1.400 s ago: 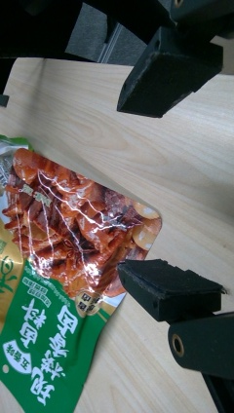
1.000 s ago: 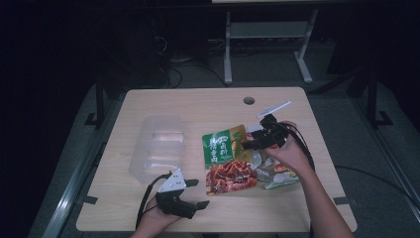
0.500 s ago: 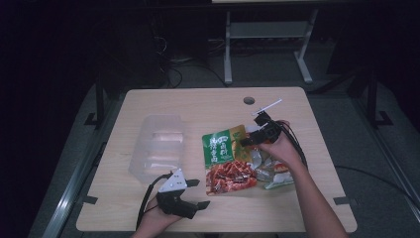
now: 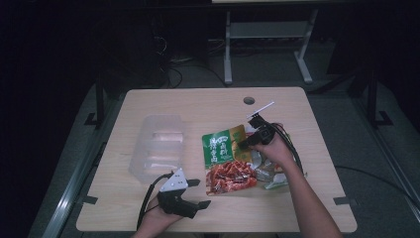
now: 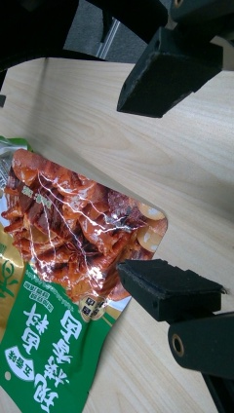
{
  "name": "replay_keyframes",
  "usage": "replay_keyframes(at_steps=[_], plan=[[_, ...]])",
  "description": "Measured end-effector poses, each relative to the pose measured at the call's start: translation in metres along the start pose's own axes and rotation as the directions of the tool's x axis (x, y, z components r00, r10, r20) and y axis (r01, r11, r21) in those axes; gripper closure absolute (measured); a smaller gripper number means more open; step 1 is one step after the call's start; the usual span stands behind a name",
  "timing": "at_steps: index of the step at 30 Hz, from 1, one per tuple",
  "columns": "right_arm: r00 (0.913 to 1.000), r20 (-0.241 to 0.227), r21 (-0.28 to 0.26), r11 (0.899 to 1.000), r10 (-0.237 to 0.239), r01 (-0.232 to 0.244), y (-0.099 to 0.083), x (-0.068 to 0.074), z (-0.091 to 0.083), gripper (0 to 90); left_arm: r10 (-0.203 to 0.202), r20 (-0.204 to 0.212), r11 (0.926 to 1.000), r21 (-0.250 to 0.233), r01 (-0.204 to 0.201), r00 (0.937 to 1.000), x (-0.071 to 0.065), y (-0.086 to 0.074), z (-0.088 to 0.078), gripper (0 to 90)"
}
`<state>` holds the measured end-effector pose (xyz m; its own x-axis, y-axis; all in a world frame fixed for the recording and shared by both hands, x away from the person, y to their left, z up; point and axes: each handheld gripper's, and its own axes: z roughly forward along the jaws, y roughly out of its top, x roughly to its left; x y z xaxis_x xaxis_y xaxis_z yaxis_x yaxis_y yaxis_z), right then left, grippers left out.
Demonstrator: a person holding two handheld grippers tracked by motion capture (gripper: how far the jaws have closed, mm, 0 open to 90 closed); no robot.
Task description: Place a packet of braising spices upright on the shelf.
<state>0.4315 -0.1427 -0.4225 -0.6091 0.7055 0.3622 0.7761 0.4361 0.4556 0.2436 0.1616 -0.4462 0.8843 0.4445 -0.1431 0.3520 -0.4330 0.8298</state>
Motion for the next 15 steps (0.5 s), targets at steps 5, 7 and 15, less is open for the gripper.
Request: replay_keyframes(at_steps=[5, 7, 15], plan=[[0.9988, -0.037, -0.013, 0.999, 0.032, -0.033, 0.0, -0.002, 0.0, 86.6, -0.006, 0.001, 1.0, -0.001, 0.006, 1.0, 0.001, 0.0, 0.0, 21.5], [0.9976, -0.056, -0.023, 0.999, 0.041, -0.042, 0.0, -0.001, -0.002, 89.7, -0.007, 0.001, 1.0, 0.0, 0.007, 1.0, 0.001, 0.0, 0.001, 21.5], [0.9976, -0.067, -0.086, 0.996, -0.016, 0.011, -0.002, 0.013, -0.016, 90.0, -0.057, 0.029, 0.9982, -0.015, 0.058, 0.9979, 0.003, 0.001, 0.003, 21.6]])
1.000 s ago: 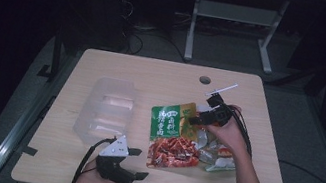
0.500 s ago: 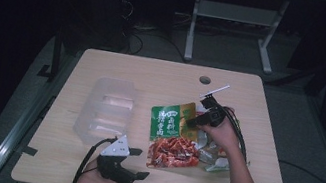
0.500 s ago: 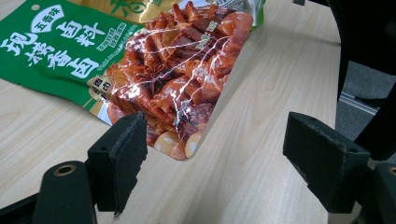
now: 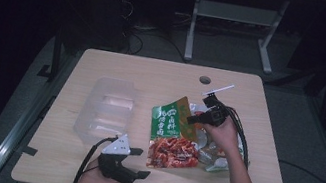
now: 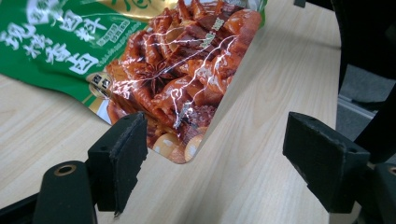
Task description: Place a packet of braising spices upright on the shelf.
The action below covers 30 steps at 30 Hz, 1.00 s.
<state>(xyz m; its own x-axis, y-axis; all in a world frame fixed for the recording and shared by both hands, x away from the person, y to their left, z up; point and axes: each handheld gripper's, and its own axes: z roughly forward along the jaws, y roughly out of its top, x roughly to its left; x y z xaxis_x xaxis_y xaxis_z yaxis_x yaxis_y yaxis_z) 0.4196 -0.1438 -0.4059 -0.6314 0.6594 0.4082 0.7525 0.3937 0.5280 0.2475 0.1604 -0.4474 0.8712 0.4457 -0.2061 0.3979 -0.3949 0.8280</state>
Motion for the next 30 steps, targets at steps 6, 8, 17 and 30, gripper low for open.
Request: replay_keyframes(at_steps=[6, 8, 17, 30], plan=[[0.9984, -0.01, -0.08, 0.995, -0.056, 0.055, -0.001, 0.019, -0.02, 90.0, -0.006, 0.004, 0.9999, -0.011, 0.006, 1.0, 0.0, 0.007, 0.004, 21.8], [0.9974, -0.013, -0.103, 0.992, -0.071, 0.069, -0.002, 0.027, -0.029, 90.0, -0.025, 0.001, 0.9996, -0.014, 0.025, 0.9997, -0.001, 0.01, 0.007, 21.8], [0.9878, 0.008, -0.188, 0.97, -0.155, 0.154, -0.012, 0.046, -0.062, 90.0, -0.06, -0.062, 0.9965, -0.062, 0.056, 0.9963, 0.006, 0.03, 0.024, 18.6], [0.9766, 0.026, -0.289, 0.934, -0.213, 0.212, -0.04, 0.045, -0.077, 90.0, -0.266, -0.012, 0.9618, -0.068, 0.265, 0.9638, 0.044, 0.039, 0.069, 26.9]])
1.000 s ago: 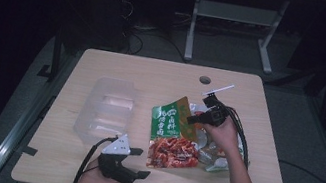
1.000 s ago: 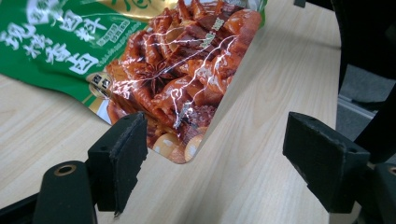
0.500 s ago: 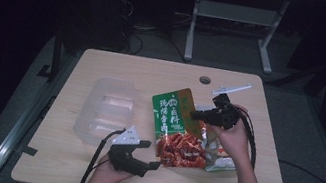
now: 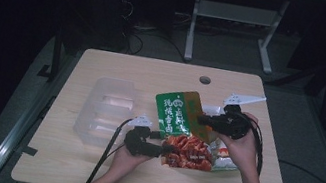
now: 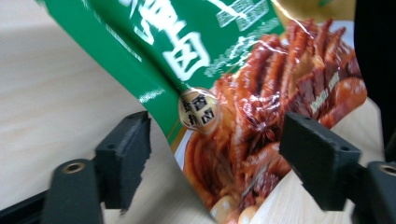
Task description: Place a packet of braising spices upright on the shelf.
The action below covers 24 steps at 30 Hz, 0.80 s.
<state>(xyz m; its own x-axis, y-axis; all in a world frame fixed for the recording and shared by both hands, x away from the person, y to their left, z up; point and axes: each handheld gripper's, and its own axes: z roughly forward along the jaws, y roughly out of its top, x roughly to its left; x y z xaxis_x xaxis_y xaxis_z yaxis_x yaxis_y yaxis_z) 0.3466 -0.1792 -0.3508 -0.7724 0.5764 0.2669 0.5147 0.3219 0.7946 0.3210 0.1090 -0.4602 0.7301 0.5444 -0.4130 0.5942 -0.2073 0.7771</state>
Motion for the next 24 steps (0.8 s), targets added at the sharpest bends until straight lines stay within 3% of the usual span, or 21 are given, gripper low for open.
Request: replay_keyframes(at_steps=[1, 2, 4, 5, 6, 7, 8, 10, 12, 15, 20, 24], plan=[[1.0, -0.002, 0.005, 1.0, -0.002, 0.002, -0.001, -0.001, 0.0, 90.0, -0.034, 0.03, 0.9994, -0.009, 0.034, 0.999, 0.002, 0.001, 0.003, 28.5], [1.0, 0.006, 0.011, 1.0, -0.004, 0.004, -0.003, -0.001, -0.002, 90.0, -0.053, 0.044, 0.9983, -0.022, 0.054, 0.9976, 0.005, 0.002, 0.004, 37.7], [1.0, -0.009, -0.008, 1.0, 0.002, -0.002, -0.005, -0.003, -0.004, 90.0, -0.05, 0.057, 0.9982, -0.03, 0.051, 0.9972, 0.006, 0.003, 0.004, 46.4], [1.0, -0.009, -0.008, 1.0, 0.002, -0.002, -0.005, -0.003, -0.004, 90.0, -0.055, 0.053, 0.9981, -0.024, 0.056, 0.9971, 0.006, 0.004, 0.004, 46.4], [0.9999, -0.012, -0.006, 1.0, 0.01, -0.01, -0.008, -0.003, -0.005, 90.0, -0.064, 0.047, 0.9975, -0.026, 0.065, 0.9969, 0.006, 0.005, 0.004, 54.9], [0.9999, -0.012, -0.006, 1.0, 0.01, -0.01, -0.008, -0.003, -0.005, 90.0, -0.078, 0.054, 0.9963, -0.031, 0.08, 0.9954, 0.007, 0.005, 0.004, 54.9], [0.9998, -0.016, -0.009, 1.0, 0.009, -0.01, -0.011, -0.005, -0.006, 90.0, -0.106, 0.069, 0.9934, -0.037, 0.109, 0.9919, 0.009, 0.005, 0.004, 63.9], [0.9998, -0.016, -0.006, 1.0, 0.014, -0.015, -0.012, -0.005, -0.006, 90.0, -0.11, 0.077, 0.9928, -0.038, 0.114, 0.9909, 0.009, 0.006, 0.004, 67.7], [0.9996, -0.013, -0.005, 1.0, 0.024, -0.024, -0.016, -0.006, -0.007, 90.0, -0.119, 0.094, 0.9915, -0.041, 0.123, 0.9884, 0.01, 0.007, 0.003, 77.2], [0.9995, -0.011, 0.001, 1.0, 0.03, -0.03, -0.019, -0.009, -0.008, 90.0, -0.124, 0.095, 0.9908, -0.041, 0.129, 0.9877, 0.008, 0.007, 0.003, 81.3], [0.9987, -0.01, 0.021, 0.999, 0.05, -0.05, -0.025, -0.016, -0.009, 89.7, -0.083, 0.053, 0.9955, -0.042, 0.085, 0.9951, -0.001, 0.008, 0.004, 86.5], [0.9979, -0.011, 0.025, 0.998, 0.063, -0.063, -0.027, -0.02, -0.01, 88.7, -0.066, 0.044, 0.9963, -0.052, 0.068, 0.9969, -0.003, 0.008, 0.004, 87.3]])
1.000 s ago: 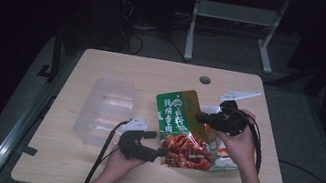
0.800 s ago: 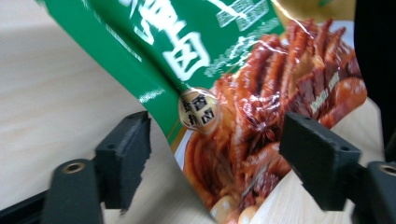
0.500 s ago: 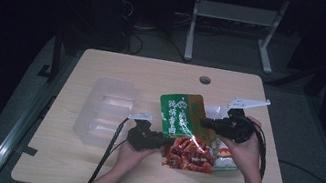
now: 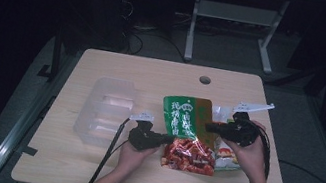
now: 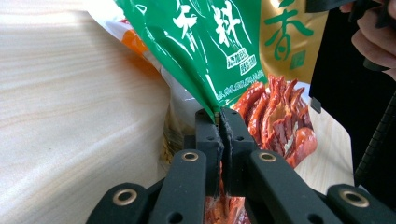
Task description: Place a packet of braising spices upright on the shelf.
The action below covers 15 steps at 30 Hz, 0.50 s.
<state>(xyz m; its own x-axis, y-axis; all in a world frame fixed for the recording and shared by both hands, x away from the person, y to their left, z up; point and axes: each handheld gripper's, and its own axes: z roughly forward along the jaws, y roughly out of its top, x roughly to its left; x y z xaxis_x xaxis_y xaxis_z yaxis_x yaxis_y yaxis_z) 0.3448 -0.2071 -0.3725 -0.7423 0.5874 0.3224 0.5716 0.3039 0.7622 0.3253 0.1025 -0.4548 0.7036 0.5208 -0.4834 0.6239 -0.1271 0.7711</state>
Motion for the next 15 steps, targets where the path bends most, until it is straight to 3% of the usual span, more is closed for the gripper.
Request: replay_keyframes(at_steps=[2, 9, 15], plan=[[0.9997, -0.006, 0.005, 1.0, 0.025, -0.025, -0.004, -0.006, 0.002, 87.0, 0.029, -0.009, 0.9996, 0.001, -0.029, 0.9995, -0.001, 0.0, -0.001, 87.9], [0.9985, -0.018, 0.036, 0.998, 0.051, -0.051, -0.009, -0.009, 0.012, 86.6, 0.044, -0.013, 0.999, -0.002, -0.044, 0.9989, -0.005, -0.001, -0.002, 88.3], [0.9973, -0.043, 0.075, 0.996, 0.059, -0.056, -0.01, -0.007, 0.025, 83.2, 0.082, -0.031, 0.9966, 0.008, -0.082, 0.9962, -0.008, 0.0, -0.007, 88.2]])
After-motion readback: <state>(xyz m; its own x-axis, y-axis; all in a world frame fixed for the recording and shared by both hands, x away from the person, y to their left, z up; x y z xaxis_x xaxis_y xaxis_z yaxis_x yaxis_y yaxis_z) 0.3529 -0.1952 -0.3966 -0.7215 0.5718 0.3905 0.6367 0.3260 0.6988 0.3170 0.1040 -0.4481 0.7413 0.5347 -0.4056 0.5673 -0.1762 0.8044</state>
